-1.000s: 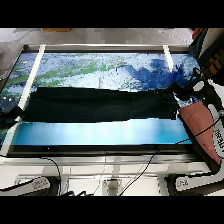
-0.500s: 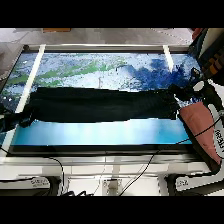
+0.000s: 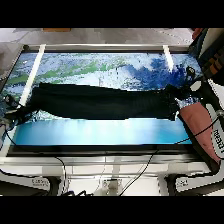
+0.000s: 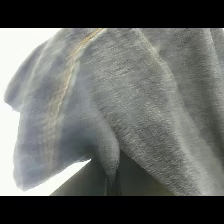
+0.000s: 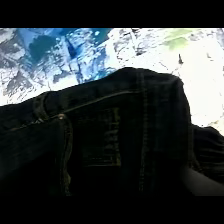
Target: Fold the clothes and pants, and hang the long-sleeved shirts on hangers.
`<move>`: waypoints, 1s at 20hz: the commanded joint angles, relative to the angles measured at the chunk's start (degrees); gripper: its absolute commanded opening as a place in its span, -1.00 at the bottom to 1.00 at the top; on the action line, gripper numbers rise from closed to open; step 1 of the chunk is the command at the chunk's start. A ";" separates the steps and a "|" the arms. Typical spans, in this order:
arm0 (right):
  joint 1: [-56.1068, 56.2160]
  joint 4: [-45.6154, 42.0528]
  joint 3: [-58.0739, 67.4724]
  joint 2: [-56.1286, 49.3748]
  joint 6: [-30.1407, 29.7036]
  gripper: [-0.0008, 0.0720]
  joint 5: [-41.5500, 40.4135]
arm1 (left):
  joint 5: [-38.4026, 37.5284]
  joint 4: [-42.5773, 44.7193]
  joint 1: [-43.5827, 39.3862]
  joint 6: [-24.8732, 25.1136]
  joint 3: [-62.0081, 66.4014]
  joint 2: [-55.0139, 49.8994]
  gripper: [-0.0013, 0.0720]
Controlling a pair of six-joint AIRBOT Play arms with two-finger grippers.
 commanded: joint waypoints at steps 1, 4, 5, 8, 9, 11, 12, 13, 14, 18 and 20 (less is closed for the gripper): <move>1.95 0.15 0.92 0.04 -1.90 0.91 0.46 | 3.15 -1.75 -1.79 1.79 4.98 -0.92 -0.91; 4.63 2.95 3.78 0.04 -1.88 -0.13 0.04 | -3.41 2.23 -1.86 1.79 9.81 1.70 -0.91; 6.10 4.55 4.83 0.04 -1.88 -0.60 -0.59 | -6.78 5.79 -1.95 1.79 11.23 3.23 -0.91; 12.85 6.45 7.13 0.02 -1.81 -0.89 -7.87 | -12.96 10.82 -2.69 1.81 12.33 9.44 -0.91; 15.69 6.45 7.65 -0.13 -1.22 -0.89 -11.30 | -14.78 12.00 -2.95 1.79 12.33 11.61 -0.91; 21.16 6.47 9.84 -1.44 1.49 -0.89 -14.25 | -20.31 14.67 -3.63 1.79 12.35 16.17 -0.91; 24.24 6.49 11.82 -2.95 3.06 -0.89 -14.23 | -23.63 15.34 -3.85 1.77 12.35 18.45 -0.91; 26.91 6.60 13.77 -4.70 4.33 -0.89 -13.81 | -27.39 15.47 -4.00 1.75 12.35 20.79 -0.91; 29.90 6.95 16.22 -7.04 5.81 -0.89 -13.07 | -31.08 15.50 -4.26 1.68 12.33 22.95 -0.91; 42.18 11.78 26.53 -17.57 9.79 -0.89 -10.05 | -35.26 15.50 -4.76 -1.29 12.33 30.82 -0.91; 48.09 15.10 31.21 -22.43 11.15 -0.90 -9.03 | -35.52 15.45 -4.98 -2.84 12.33 32.76 -0.91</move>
